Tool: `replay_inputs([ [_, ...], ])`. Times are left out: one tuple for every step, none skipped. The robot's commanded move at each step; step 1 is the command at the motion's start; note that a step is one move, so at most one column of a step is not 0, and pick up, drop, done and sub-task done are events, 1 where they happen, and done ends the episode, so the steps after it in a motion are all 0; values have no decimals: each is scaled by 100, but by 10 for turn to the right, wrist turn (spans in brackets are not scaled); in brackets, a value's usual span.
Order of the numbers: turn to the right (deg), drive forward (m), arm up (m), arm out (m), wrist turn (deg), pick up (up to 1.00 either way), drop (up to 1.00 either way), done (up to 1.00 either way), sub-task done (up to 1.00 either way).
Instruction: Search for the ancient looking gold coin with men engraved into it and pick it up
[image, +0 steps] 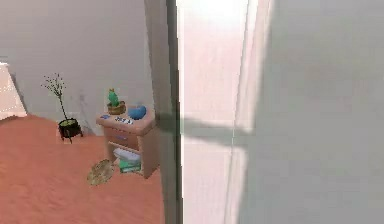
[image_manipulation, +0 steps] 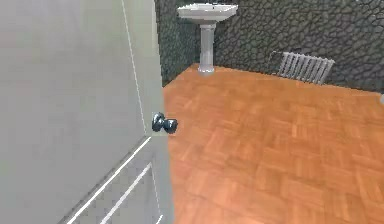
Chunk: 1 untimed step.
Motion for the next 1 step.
replay_inputs([
  [-450,0,0,0,0,0,0,0,0],
])
